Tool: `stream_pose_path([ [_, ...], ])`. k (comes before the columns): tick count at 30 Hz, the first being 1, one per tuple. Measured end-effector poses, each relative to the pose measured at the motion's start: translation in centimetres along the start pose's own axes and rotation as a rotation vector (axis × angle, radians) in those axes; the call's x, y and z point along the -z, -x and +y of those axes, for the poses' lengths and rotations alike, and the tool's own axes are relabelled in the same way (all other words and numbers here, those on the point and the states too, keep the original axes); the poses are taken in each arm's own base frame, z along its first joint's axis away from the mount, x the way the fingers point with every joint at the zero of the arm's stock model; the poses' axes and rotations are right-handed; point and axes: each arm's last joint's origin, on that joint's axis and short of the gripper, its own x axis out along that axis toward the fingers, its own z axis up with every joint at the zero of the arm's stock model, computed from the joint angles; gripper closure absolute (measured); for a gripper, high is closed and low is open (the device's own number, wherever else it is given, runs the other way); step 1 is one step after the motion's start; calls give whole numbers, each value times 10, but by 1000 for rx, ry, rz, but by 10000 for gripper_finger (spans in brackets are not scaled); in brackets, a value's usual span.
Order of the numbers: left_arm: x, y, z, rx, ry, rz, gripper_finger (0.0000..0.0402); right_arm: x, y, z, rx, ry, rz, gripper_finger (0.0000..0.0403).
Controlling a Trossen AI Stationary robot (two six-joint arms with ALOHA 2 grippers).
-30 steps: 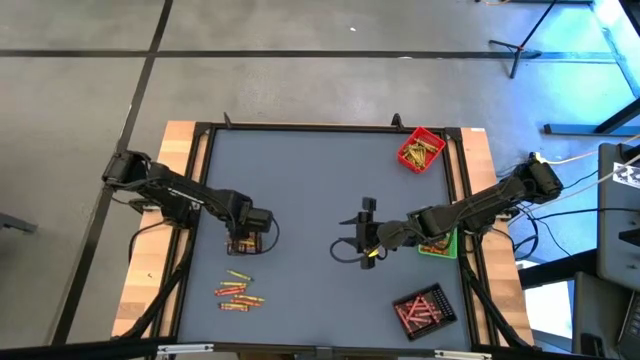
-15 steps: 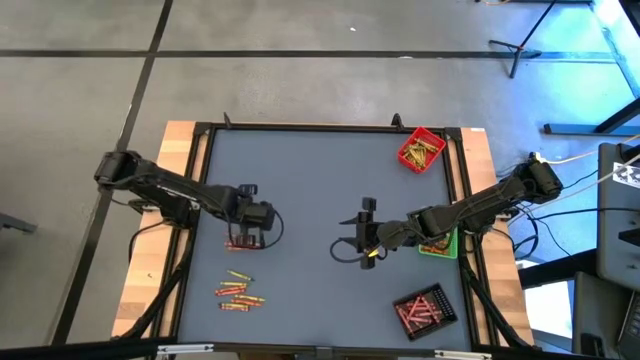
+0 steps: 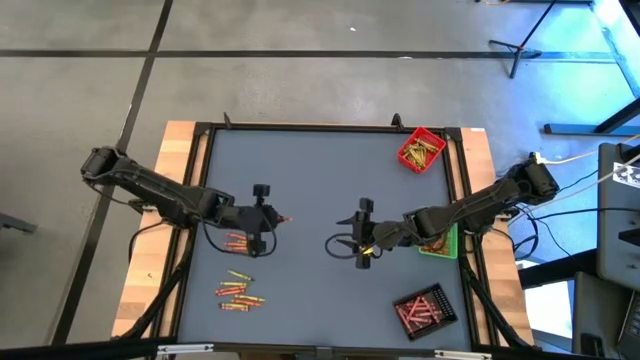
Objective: Sort crayons
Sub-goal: Put the orange crayon into the green bin
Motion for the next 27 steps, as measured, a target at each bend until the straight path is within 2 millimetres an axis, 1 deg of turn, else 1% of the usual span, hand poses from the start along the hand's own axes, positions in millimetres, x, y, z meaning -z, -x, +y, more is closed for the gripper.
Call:
stream_pose_path([
  [5,-8,-10,-5,61,5,-205,388,-4,-5,-6,16,-6,-47,128],
  [7,-8,-13,-7,83,-9,-269,388,-5,-6,-8,24,9,-48,110],
  [9,-13,-13,-8,82,-12,-351,388,-5,-6,-10,32,12,-50,99],
  [13,-17,-15,-8,95,-24,-466,388,-9,-8,-9,27,20,-92,98],
  [19,-23,-20,-9,135,-63,-588,388,-16,-16,-5,32,81,-209,114],
  [23,-30,-22,-9,118,-111,-679,388,-23,-15,-6,46,104,-280,122],
  [27,-34,-21,-4,87,-176,-744,388,-32,-11,-7,60,112,-374,125],
])
